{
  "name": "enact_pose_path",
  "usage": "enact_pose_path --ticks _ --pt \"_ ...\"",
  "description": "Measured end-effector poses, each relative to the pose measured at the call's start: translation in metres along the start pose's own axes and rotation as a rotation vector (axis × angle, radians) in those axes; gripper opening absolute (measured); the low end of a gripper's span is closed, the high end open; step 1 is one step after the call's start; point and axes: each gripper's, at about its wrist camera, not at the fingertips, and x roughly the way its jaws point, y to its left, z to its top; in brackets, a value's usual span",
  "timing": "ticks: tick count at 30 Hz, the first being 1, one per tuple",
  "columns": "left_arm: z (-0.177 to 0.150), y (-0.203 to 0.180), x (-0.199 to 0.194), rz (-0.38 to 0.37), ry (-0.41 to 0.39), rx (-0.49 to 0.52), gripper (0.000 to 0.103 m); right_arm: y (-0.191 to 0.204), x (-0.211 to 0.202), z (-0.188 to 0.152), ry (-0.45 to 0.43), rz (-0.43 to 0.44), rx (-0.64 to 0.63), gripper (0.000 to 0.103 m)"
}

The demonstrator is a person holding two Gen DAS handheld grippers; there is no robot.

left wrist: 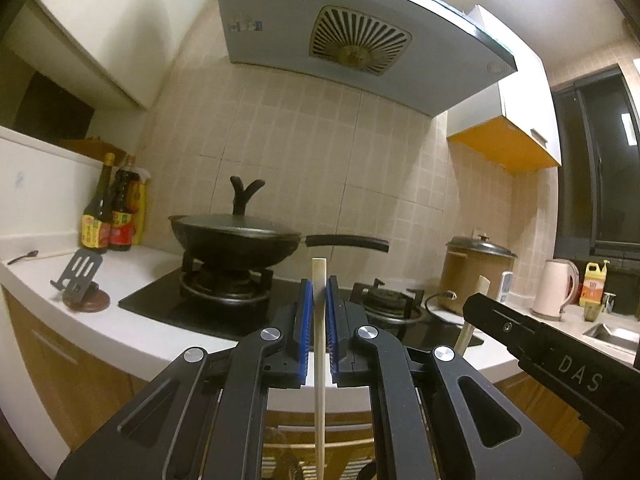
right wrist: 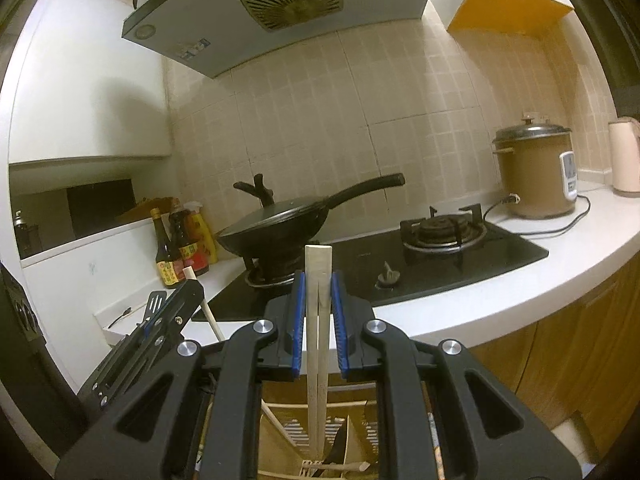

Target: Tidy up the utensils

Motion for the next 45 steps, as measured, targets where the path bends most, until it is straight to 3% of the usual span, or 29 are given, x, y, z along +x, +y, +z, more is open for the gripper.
enact_pose_path --ticks 3,5,6,13,20,25,29,31,36,42,45 --pt "0.002 0.006 -0.004 -0.013 0.019 -0.02 0.008 0.002 -0.003 -0.001 0.014 0.005 -0.001 0.011" --pt "0.006 0.008 -0.01 -0.021 0.028 -0.027 0.026 0.003 -0.008 -0.001 0.022 0.007 -0.002 0.012" --pt "0.009 0.009 -0.013 -0.027 0.029 -0.031 0.03 0.003 -0.01 -0.001 0.031 0.012 -0.002 0.012" --pt "0.032 0.013 -0.051 -0.059 0.009 -0.041 0.041 0.007 -0.039 0.005 0.045 0.022 -0.001 0.013" --pt "0.054 0.012 -0.104 -0.066 -0.029 0.001 0.05 0.018 -0.081 0.006 0.054 0.019 -0.015 0.044" --pt "0.055 0.009 -0.146 -0.067 -0.043 0.036 0.065 0.028 -0.117 -0.006 0.071 0.008 -0.038 0.048" --pt "0.049 0.01 -0.173 -0.063 -0.028 0.05 0.079 0.035 -0.14 -0.02 0.084 -0.024 -0.071 0.066" --pt "0.043 0.012 -0.185 -0.061 -0.01 0.05 0.082 0.039 -0.154 -0.032 0.086 -0.045 -0.104 0.067" --pt "0.014 0.02 -0.201 -0.075 0.088 0.008 0.083 0.048 -0.178 -0.064 0.107 -0.09 -0.172 0.072" --pt "-0.024 0.023 -0.215 0.01 0.129 0.036 0.083 0.04 -0.191 -0.097 0.113 -0.156 -0.178 0.077" --pt "-0.04 0.027 -0.221 0.061 0.123 0.031 0.083 0.032 -0.198 -0.117 0.064 -0.195 -0.164 0.078"
